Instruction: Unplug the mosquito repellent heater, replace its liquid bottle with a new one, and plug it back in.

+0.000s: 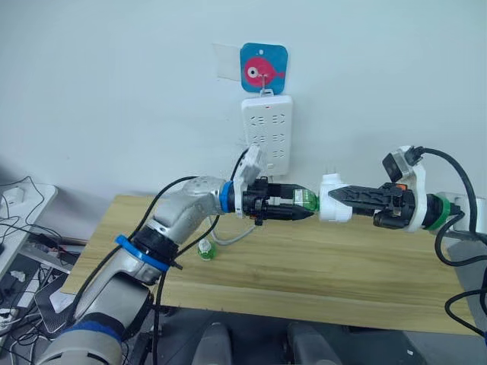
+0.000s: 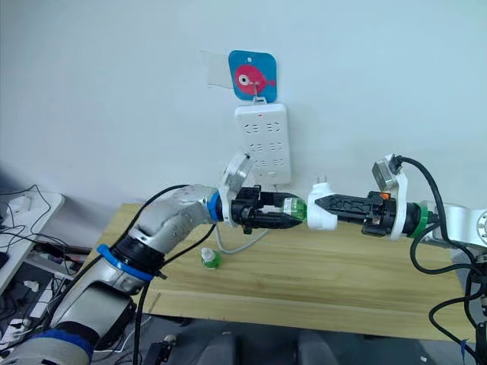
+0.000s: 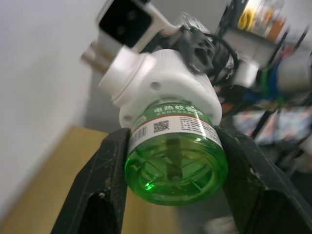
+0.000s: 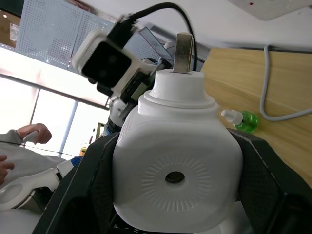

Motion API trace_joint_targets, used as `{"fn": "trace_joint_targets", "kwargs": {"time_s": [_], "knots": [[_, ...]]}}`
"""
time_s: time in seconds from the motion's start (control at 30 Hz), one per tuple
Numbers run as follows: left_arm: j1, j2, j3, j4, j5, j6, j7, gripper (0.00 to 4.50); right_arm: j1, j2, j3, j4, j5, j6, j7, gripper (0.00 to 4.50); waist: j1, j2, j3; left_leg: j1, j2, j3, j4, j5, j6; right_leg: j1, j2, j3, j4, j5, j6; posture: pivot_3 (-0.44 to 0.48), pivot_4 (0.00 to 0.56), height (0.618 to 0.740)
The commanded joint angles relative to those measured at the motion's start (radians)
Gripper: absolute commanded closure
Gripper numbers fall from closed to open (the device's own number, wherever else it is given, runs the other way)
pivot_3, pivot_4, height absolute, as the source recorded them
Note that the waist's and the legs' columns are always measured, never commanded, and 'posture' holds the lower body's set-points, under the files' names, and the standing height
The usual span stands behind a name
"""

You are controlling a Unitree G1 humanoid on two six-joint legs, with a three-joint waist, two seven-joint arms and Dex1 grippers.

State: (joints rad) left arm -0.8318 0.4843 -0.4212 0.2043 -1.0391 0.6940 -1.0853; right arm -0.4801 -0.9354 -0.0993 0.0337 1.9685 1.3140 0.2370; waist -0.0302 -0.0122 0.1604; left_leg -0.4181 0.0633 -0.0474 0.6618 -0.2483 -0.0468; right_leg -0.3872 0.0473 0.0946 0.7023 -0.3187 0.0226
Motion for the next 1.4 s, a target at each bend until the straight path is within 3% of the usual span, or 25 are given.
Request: {"fn": "trace_joint_targets", "kwargs": {"time_s": [0.03,0.13,0.27,0.5,0.67,0.77,0.97,1.13,1.27,1.4], "knots": [[-0.095,-0.055,0.134,0.118,-0.203,0.406,0.053,2.25,0.002,-0.006,0.036,-0.065,0.004,-0.003,-0.024,1.53,-0.002,0.0,0.0,0.0,0.0,0.0,0.0,0.0,0.0,0.0,0.0,0.0,0.0,-0.001,0.001,0.032,0.142,0.74],[-0.123,-0.098,0.214,0.258,-0.233,0.6,0.086,2.25,-0.002,-0.007,0.049,-0.068,-0.014,-0.021,-0.051,1.53,-0.002,0.0,0.0,0.0,0.0,0.0,0.0,0.0,0.0,0.0,0.001,0.0,0.0,-0.002,0.003,0.032,0.142,0.74],[-0.101,-0.116,0.257,0.247,-0.169,0.657,0.071,2.25,0.004,-0.009,0.055,-0.066,0.001,-0.042,-0.075,1.53,-0.002,0.0,0.0,0.0,0.0,0.0,0.0,0.0,0.0,-0.001,0.001,0.001,0.0,0.0,0.001,0.032,0.142,0.74],[-0.089,-0.169,0.34,0.231,-0.104,0.675,0.104,0.04,0.014,-0.005,0.046,-0.065,0.004,-0.054,-0.079,1.53,0.001,0.0,0.0,0.0,0.0,0.001,0.0,0.0,0.0,-0.001,0.0,0.001,0.0,0.0,-0.001,0.009,0.144,0.74],[-0.085,-0.179,0.376,0.229,-0.041,0.663,0.106,0.04,0.006,0.001,0.034,-0.043,0.004,-0.05,-0.073,1.53,0.001,0.0,0.0,0.0,0.0,0.002,0.0,0.0,-0.001,-0.001,0.0,0.002,0.0,0.0,-0.001,0.009,0.147,0.74],[-0.071,-0.13,0.353,0.194,0.044,0.576,0.057,0.04,0.002,0.006,0.012,-0.008,0.004,-0.036,-0.05,1.53,-0.002,0.0,0.0,0.0,0.0,0.002,0.0,0.0,-0.001,-0.001,0.0,0.002,-0.001,0.0,-0.001,0.009,0.147,0.74],[0.015,0.01,0.272,-0.054,0.31,0.112,-0.146,0.04,0.004,0.002,-0.051,0.081,0.004,0.015,0.006,1.53,0.0,0.0,0.001,0.001,0.0,0.004,-0.001,0.0,-0.001,-0.001,0.0,0.003,-0.001,0.0,-0.001,0.021,0.151,0.74],[0.135,-0.018,0.272,-0.174,0.53,-0.415,-0.187,0.04,-0.004,0.011,-0.074,0.138,0.004,0.046,0.021,1.53,0.01,0.0,0.001,0.0,0.0,0.007,-0.001,0.0,-0.001,0.0,-0.003,0.004,-0.004,0.0,-0.001,0.037,0.154,0.74],[0.186,-0.095,0.253,-0.045,0.805,-1.136,-0.157,0.04,-0.035,0.034,-0.068,0.175,0.004,0.066,0.026,1.53,0.026,0.0,0.001,0.0,-0.001,0.008,-0.001,0.0,-0.001,0.0,-0.003,0.005,-0.005,0.0,-0.001,0.037,0.154,0.74],[0.136,-0.146,0.244,0.156,0.908,-1.617,-0.131,0.04,-0.052,0.051,-0.066,0.18,0.004,0.084,0.024,1.53,0.032,0.0,0.001,0.0,-0.001,0.009,-0.001,0.0,0.0,0.0,-0.003,0.006,-0.005,0.0,-0.001,0.049,0.166,0.74]]}}
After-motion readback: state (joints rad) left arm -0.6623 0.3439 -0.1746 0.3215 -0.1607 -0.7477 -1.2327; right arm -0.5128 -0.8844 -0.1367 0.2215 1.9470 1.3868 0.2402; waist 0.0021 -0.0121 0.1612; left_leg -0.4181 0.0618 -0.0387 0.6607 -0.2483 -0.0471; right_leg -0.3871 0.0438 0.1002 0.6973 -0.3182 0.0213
